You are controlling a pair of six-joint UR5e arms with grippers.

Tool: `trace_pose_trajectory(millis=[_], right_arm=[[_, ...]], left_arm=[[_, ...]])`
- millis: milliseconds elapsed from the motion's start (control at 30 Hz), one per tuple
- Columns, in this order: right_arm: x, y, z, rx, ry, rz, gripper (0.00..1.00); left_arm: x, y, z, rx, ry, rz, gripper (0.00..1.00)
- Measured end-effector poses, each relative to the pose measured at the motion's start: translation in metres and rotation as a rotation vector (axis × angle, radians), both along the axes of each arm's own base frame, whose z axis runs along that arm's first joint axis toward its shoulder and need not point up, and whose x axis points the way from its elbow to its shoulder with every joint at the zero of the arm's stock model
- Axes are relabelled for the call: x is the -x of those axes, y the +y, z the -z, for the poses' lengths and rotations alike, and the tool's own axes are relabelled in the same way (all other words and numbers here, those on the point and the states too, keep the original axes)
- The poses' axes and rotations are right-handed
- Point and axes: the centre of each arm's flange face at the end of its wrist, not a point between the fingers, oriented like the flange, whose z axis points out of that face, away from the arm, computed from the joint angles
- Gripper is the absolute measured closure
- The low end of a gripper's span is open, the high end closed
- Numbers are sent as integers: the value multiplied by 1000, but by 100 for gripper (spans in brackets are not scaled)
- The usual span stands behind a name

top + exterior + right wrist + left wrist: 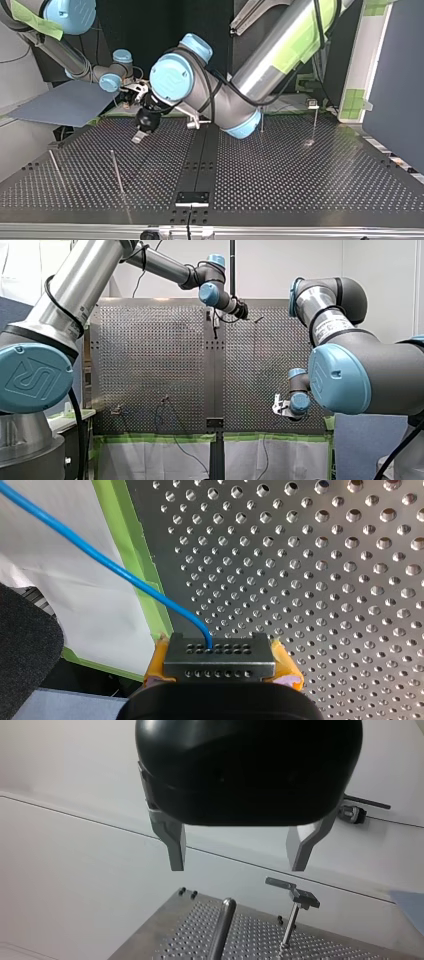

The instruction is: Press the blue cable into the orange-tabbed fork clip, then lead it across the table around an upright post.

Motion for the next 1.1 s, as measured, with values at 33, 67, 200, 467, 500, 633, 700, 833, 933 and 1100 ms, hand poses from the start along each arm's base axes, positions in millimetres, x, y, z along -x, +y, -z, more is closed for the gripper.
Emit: trace_pose_trajectory(millis=[33,67,200,467,500,633,700,833,933,1100], right_arm=[[0,0,0,0,0,-1,100],[-1,0,0,0,0,-1,100],[-1,1,0,-2,0,-2,100],[-4,2,0,-5,-1,-6,100],[-4,2,0,-4,-1,-7,100],[-5,3,0,-5,-1,-8,100],[-6,3,0,-5,-2,-9,100],[-7,4,0,-6,-2,-11,100],[-8,4,0,-6,-2,-12,100],[-8,4,0,-6,-2,-13,100]], left_arm=[[0,1,0,-3,4,-2,0],[0,1,-1,-4,6,-4,0],[-1,3,0,-10,12,-9,0],[-2,9,2,-35,31,-60,0],[-1,9,2,-36,31,-67,0],[0,10,2,-47,26,-97,0],[1,10,3,-55,27,-109,0],[4,12,3,-83,20,-137,0],[5,12,3,-100,13,-156,0],[6,14,3,-115,3,-186,0]])
